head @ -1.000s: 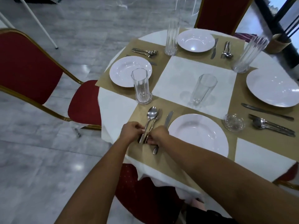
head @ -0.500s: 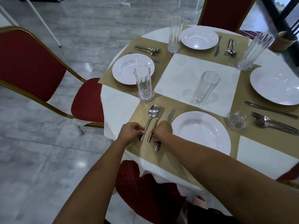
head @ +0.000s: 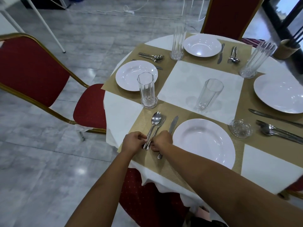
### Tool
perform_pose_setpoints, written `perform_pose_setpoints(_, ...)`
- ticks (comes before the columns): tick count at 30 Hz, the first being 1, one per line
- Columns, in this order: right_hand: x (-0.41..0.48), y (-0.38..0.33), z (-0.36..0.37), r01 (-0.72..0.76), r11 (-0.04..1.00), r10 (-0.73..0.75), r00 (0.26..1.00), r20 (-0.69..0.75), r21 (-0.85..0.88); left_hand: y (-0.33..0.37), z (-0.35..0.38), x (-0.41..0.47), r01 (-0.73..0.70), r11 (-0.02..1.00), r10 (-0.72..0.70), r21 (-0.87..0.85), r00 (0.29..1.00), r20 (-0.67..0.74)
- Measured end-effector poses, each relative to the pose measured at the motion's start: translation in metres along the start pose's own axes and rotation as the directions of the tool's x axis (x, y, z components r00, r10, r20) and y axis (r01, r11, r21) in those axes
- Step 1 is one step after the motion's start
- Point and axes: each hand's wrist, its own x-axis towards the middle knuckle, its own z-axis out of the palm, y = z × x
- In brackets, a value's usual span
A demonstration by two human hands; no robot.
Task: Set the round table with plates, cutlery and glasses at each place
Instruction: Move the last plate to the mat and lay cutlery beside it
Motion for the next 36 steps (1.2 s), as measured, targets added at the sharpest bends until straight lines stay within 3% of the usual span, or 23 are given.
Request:
perform_pose_setpoints(25, -0.014, 0.005, -0.012, 0.049, 0.996, -0.047, 0.998, 0.03, -0.076, -0.006, 0.015, -0.009, 0.028, 0.997, -0.031, -0.078, 0.999, -0.043)
perform_pose_setpoints(36, -0.018, 0.002, -0.018, 0.049, 0.997, -0.044, 0.996, 0.081, -0.064, -0.007, 0.022, -0.018, 0.003, 0.999, -0.01, -0.047, 0.99, -0.144)
